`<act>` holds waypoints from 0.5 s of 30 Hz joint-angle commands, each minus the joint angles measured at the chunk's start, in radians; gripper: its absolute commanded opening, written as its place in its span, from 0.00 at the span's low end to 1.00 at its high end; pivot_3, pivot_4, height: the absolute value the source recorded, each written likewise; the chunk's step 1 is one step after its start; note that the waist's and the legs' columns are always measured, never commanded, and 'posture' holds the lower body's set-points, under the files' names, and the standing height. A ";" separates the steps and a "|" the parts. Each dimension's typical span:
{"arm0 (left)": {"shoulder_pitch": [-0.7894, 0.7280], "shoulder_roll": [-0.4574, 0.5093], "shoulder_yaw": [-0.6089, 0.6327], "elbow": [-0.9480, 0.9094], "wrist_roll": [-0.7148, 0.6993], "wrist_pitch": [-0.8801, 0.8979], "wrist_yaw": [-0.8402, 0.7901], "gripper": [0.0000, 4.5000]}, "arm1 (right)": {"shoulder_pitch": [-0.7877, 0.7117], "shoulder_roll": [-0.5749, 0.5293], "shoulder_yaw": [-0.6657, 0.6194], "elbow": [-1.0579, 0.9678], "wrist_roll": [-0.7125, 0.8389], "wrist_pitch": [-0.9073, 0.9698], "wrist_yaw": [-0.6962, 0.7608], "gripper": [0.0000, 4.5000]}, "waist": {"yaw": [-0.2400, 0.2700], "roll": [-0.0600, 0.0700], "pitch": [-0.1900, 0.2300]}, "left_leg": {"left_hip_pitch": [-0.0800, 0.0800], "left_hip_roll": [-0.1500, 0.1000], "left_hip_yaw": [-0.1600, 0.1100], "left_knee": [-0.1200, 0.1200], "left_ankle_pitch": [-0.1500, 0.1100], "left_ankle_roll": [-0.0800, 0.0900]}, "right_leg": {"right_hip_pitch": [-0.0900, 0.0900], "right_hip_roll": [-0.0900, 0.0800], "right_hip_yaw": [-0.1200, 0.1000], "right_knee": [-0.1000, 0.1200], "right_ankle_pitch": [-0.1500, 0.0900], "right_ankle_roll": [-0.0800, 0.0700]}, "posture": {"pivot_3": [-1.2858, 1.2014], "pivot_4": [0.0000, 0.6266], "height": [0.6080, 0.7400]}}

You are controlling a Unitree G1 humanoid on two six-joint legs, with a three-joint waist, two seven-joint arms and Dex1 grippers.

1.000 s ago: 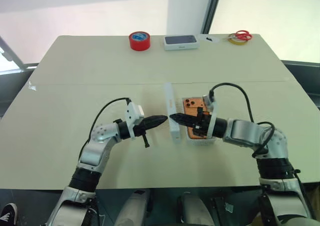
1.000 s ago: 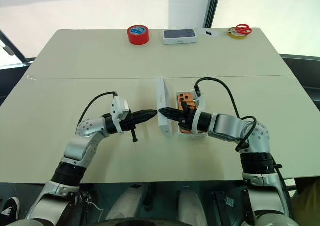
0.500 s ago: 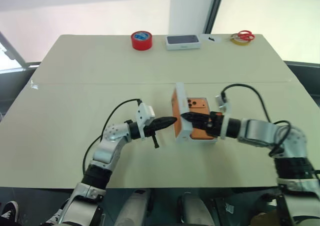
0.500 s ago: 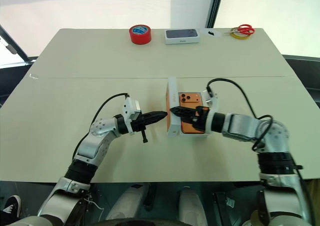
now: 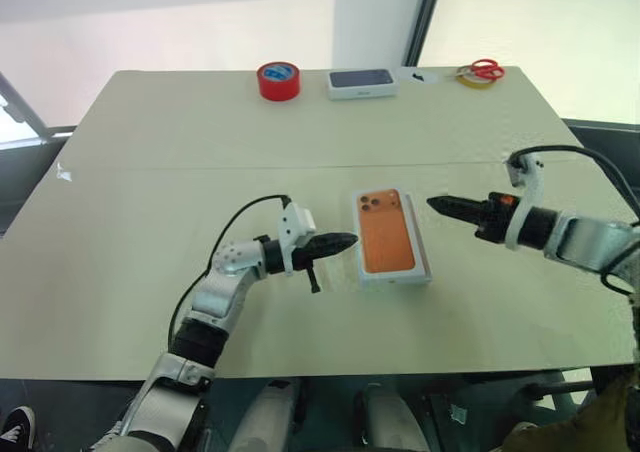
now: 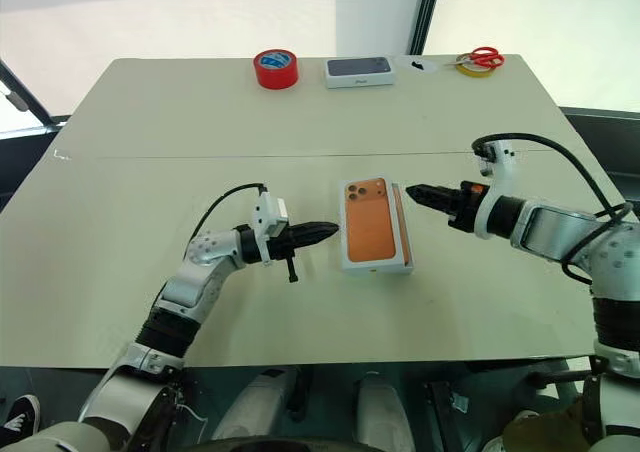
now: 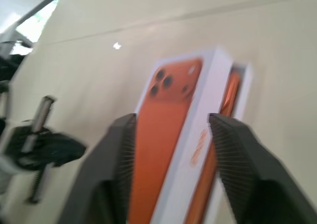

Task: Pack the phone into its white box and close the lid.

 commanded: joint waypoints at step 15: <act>-0.149 -0.039 -0.095 0.168 0.178 0.118 0.090 0.00 | 0.023 -0.019 0.253 -0.050 -0.784 -0.353 0.278 0.01 | 0.018 0.000 0.000 | -0.001 -0.001 -0.001 0.002 0.000 0.000 | 0.000 0.000 0.000 0.001 0.000 0.000 | 0.52 0.24 0.97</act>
